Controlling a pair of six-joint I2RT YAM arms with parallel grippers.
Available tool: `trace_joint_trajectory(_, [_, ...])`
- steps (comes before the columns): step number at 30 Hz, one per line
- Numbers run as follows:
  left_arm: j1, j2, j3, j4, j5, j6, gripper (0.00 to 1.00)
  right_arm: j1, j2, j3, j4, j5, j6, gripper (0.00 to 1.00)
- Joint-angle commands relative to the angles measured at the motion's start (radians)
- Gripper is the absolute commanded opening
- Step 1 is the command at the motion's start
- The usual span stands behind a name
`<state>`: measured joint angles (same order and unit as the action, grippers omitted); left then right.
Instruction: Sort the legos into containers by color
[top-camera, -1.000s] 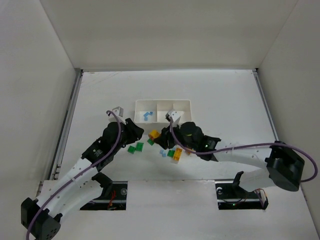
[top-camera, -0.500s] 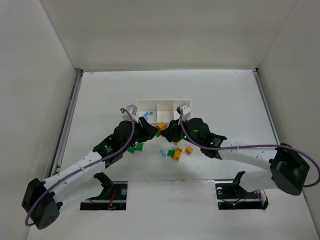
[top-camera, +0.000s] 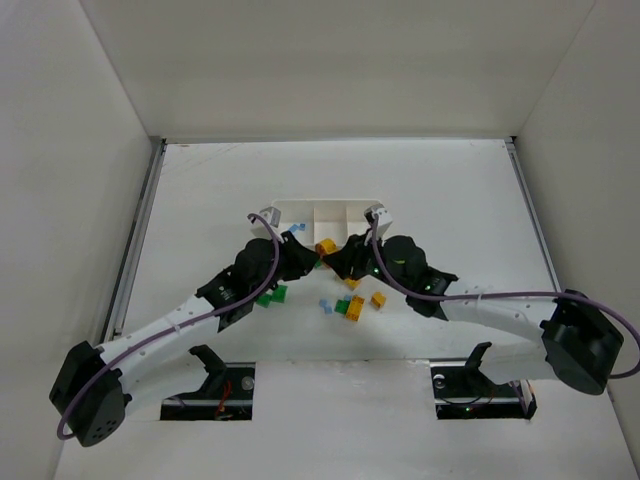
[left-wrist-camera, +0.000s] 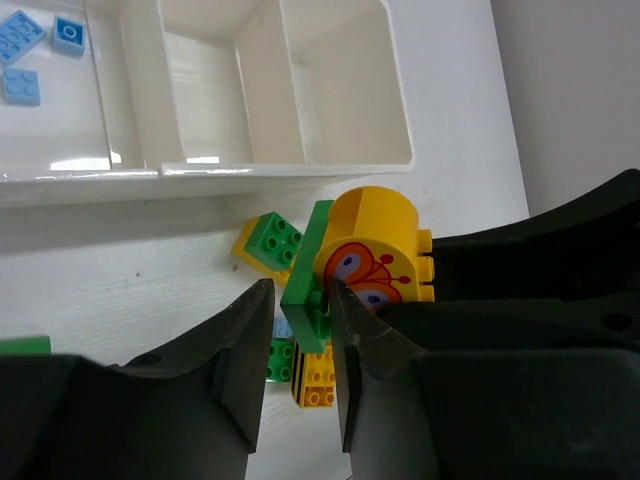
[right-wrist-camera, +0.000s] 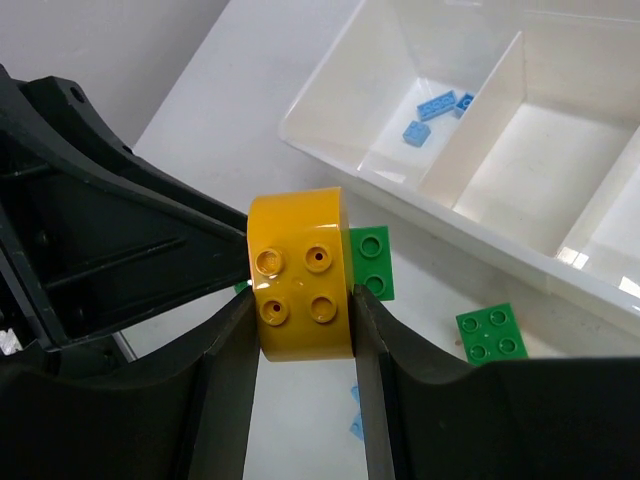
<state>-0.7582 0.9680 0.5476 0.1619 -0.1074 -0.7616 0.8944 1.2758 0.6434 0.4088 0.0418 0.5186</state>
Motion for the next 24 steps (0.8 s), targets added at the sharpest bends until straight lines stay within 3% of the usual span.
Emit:
trace_joint_trajectory(1, [-0.014,0.005,0.029,0.074,-0.002,-0.007,0.23,-0.01,-0.013,-0.008,0.136,-0.029,0.053,0.22])
trace_joint_trajectory(13, [-0.008,-0.095,-0.043,0.108,-0.083,-0.005,0.04,-0.128,-0.073,-0.053,0.219,-0.152,0.201,0.22])
trace_joint_trajectory(24, [0.035,-0.19,-0.092,0.024,-0.095,0.01,0.03,-0.223,-0.076,-0.008,0.18,-0.186,0.215,0.22])
